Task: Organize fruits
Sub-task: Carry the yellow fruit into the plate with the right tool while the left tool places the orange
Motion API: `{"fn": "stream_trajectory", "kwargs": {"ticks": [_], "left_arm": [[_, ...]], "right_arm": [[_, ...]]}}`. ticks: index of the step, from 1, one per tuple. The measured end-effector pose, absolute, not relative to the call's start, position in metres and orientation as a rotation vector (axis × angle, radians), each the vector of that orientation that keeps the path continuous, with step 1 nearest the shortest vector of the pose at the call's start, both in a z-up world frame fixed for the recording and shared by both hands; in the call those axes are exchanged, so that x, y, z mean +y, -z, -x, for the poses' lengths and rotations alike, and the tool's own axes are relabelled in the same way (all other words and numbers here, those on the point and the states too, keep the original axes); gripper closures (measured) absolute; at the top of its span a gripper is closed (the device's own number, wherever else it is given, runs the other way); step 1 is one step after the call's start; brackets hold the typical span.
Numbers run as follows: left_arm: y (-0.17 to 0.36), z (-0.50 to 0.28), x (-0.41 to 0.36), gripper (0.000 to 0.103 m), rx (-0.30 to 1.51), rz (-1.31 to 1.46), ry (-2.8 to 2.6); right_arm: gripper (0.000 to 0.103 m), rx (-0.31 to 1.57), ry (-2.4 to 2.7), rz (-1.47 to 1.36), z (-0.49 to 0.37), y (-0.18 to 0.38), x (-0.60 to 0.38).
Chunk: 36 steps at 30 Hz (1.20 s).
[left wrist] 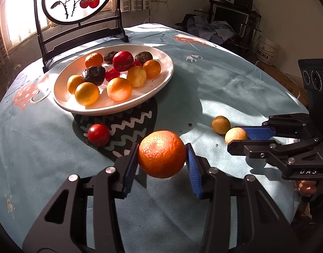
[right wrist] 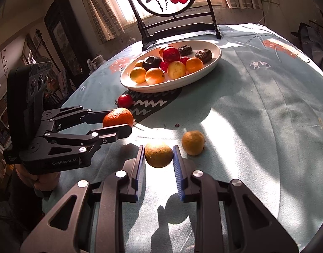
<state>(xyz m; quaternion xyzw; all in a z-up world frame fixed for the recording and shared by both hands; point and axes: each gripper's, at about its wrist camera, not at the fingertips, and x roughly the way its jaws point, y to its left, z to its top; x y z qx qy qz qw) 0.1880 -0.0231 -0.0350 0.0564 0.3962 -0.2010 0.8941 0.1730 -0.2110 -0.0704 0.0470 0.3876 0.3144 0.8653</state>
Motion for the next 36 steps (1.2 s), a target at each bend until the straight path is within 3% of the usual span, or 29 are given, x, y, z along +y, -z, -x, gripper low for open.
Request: {"fn": "stream_trajectory", "kwargs": {"ticks": [11, 18, 25, 26, 27, 29, 36], "left_arm": [[-0.007, -0.278, 0.020, 0.058, 0.756, 0.042, 0.206], [-0.005, -0.337, 0.036, 0.058, 0.771, 0.079, 0.128], [0.008, -0.362, 0.046, 0.058, 0.813, 0.101, 0.092], [0.008, -0.362, 0.047, 0.054, 0.812, 0.100, 0.086], [0.006, -0.359, 0.048, 0.032, 0.802, 0.096, 0.075], [-0.003, -0.349, 0.050, 0.013, 0.748, 0.085, 0.048], [-0.020, -0.304, 0.058, 0.004, 0.663, 0.089, 0.023]], "right_arm": [[0.076, 0.632, -0.602, -0.104, -0.257, 0.021, -0.197], [0.076, 0.697, -0.537, -0.175, -0.350, 0.038, -0.180], [0.073, 0.759, -0.572, -0.227, -0.384, 0.049, -0.170], [0.065, 0.753, -0.572, -0.217, -0.383, 0.047, -0.170], [0.053, 0.753, -0.566, -0.212, -0.381, 0.045, -0.170], [0.045, 0.748, -0.580, -0.225, -0.375, 0.041, -0.173], [0.042, 0.709, -0.627, -0.176, -0.324, 0.027, -0.192]]}}
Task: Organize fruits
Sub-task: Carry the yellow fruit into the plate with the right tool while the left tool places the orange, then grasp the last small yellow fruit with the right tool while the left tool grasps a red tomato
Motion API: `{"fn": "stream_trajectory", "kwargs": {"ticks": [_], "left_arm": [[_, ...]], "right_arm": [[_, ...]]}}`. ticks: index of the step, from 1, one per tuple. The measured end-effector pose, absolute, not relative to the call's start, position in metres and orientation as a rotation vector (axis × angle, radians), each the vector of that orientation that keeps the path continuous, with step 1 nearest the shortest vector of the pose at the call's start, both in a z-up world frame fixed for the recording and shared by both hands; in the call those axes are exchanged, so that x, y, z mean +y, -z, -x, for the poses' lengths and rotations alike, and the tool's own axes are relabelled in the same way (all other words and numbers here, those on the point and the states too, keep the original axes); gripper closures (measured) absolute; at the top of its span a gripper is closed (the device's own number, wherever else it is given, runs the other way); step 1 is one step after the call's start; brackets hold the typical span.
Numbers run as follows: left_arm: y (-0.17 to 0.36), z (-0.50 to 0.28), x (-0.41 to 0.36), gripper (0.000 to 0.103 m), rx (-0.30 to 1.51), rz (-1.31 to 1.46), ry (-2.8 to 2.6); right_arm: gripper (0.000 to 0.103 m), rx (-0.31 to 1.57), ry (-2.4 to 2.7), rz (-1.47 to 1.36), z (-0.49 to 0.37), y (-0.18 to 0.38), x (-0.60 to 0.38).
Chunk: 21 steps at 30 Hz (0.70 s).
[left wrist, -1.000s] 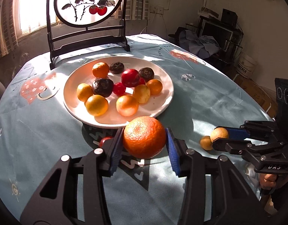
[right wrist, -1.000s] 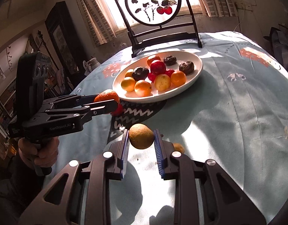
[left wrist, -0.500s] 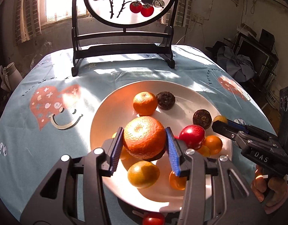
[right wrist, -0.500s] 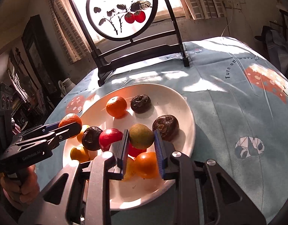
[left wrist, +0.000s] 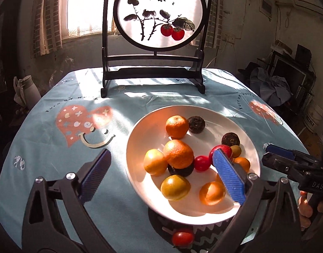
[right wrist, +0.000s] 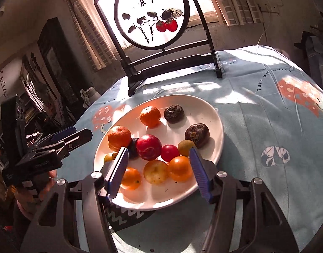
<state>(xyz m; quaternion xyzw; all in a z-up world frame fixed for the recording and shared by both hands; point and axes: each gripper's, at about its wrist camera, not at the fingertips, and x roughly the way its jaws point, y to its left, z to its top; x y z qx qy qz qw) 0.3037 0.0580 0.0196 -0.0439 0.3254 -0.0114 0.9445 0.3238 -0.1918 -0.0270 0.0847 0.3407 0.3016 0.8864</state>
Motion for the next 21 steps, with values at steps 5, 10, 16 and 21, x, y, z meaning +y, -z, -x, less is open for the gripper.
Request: {"fn": "stream_trajectory", "kwargs": {"ticks": [5, 10, 16, 21], "left_arm": [[-0.007, -0.276, 0.062, 0.004, 0.696, 0.094, 0.009], [-0.002, -0.251, 0.062, 0.004, 0.698, 0.086, 0.002], [0.001, -0.236, 0.061, 0.002, 0.670, 0.060, -0.035], [0.006, -0.233, 0.058, 0.002, 0.690, 0.040, -0.046]], "right_arm": [[0.042, 0.784, -0.596, -0.070, -0.275, 0.049, -0.202], [0.042, 0.816, -0.603, 0.040, -0.228, 0.061, -0.204], [0.042, 0.814, -0.555, 0.163, -0.204, 0.070, -0.196], [0.042, 0.848, -0.522, 0.198, -0.206, 0.076, -0.190]]}}
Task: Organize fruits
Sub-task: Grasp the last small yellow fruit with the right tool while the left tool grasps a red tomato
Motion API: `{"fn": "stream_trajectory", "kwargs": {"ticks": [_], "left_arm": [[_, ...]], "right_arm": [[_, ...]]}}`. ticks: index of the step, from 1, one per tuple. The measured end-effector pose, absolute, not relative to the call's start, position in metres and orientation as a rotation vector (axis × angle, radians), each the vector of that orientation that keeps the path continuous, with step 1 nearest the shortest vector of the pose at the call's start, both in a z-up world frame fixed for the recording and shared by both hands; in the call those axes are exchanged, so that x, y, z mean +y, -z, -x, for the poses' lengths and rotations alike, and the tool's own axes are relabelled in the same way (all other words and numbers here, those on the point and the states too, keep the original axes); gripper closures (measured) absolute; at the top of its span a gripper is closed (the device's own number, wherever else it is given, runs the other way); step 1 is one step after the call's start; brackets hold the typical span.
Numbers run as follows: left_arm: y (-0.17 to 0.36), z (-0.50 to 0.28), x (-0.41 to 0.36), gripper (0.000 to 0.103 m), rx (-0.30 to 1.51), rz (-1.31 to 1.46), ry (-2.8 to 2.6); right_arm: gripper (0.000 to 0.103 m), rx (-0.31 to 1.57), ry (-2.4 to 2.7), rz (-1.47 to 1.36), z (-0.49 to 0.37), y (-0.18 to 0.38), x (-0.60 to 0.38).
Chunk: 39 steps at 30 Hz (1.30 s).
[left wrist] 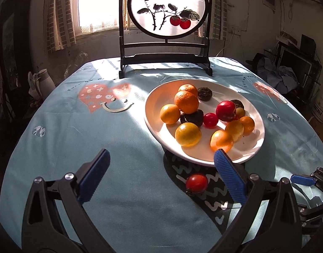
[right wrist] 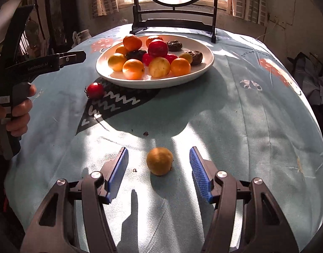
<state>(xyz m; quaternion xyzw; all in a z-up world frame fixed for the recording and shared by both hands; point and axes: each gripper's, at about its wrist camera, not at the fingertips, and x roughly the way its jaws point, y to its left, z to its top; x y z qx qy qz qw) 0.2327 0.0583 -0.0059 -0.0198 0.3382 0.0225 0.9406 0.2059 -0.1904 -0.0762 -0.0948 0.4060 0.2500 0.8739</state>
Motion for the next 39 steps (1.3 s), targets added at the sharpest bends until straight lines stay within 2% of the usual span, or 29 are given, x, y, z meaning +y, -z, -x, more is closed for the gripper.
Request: {"fn": "stream_trajectory", "kwargs": {"ticks": [2, 6, 11, 20, 31, 36, 39], "left_arm": [[0.007, -0.233, 0.056, 0.002, 0.696, 0.025, -0.048], [0.005, -0.230, 0.052, 0.002, 0.678, -0.011, -0.066], [0.005, -0.231, 0.053, 0.002, 0.681, -0.006, -0.065], [0.006, -0.231, 0.055, 0.002, 0.684, -0.001, -0.074], [0.013, -0.228, 0.042, 0.004, 0.733, -0.011, 0.041], [0.025, -0.225, 0.020, 0.026, 0.784, -0.083, 0.140], [0.035, -0.226, 0.013, 0.035, 0.821, -0.105, 0.166]], "right_arm": [[0.045, 0.857, -0.524, 0.205, -0.207, 0.078, -0.189], [0.057, 0.868, -0.521, 0.228, -0.206, 0.080, -0.185], [0.060, 0.886, -0.516, 0.238, -0.207, 0.083, -0.184], [0.075, 0.900, -0.511, 0.229, -0.210, 0.083, -0.184], [0.076, 0.740, -0.583, -0.137, -0.214, 0.057, -0.219], [0.076, 0.759, -0.594, -0.182, -0.218, 0.059, -0.224], [0.076, 0.755, -0.595, -0.183, -0.217, 0.059, -0.224]]}}
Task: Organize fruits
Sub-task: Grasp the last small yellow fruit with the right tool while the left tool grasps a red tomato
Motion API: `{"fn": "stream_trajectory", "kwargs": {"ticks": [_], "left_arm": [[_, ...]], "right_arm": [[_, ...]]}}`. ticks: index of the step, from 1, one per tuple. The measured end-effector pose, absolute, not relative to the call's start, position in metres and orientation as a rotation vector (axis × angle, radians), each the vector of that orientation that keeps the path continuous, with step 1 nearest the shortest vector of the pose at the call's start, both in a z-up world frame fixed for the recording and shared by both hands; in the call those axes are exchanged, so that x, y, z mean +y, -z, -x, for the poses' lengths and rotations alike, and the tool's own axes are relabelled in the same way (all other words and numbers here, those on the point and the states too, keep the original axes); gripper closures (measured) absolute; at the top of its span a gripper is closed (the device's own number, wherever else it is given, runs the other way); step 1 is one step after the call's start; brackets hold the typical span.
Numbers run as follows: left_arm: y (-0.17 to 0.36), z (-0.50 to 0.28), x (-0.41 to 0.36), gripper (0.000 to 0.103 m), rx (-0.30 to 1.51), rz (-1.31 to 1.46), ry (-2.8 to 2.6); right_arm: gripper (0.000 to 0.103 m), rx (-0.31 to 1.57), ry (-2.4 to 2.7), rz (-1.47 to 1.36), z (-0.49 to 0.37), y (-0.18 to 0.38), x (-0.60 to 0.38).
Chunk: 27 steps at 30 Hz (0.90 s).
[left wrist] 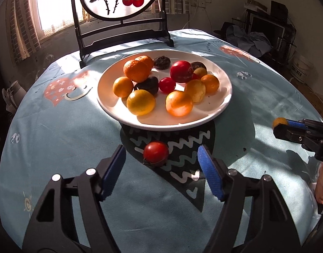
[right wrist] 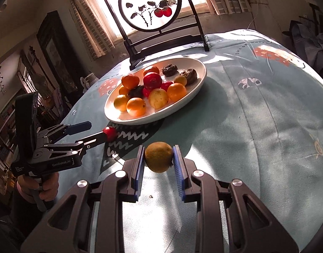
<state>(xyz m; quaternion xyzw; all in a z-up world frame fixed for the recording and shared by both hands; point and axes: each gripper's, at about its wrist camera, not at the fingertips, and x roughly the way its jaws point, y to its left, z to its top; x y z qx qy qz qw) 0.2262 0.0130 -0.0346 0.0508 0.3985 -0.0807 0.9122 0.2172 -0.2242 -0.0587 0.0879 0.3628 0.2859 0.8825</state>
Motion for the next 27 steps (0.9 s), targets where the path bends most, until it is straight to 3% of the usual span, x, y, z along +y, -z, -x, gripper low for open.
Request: {"fn": "stream_trajectory", "kwargs": {"ticks": [5, 18, 27], "left_arm": [[0.051, -0.238, 0.009, 0.058, 0.880, -0.132, 0.155], [0.060, -0.254, 0.015, 0.073, 0.915, -0.092, 0.130], [0.037, -0.235, 0.021, 0.073, 0.856, -0.022, 0.143]], "right_arm": [[0.076, 0.750, -0.607, -0.174, -0.216, 0.058, -0.223], [0.076, 0.733, -0.619, -0.166, -0.213, 0.056, -0.222], [0.076, 0.727, -0.643, -0.114, -0.211, 0.053, -0.213]]}}
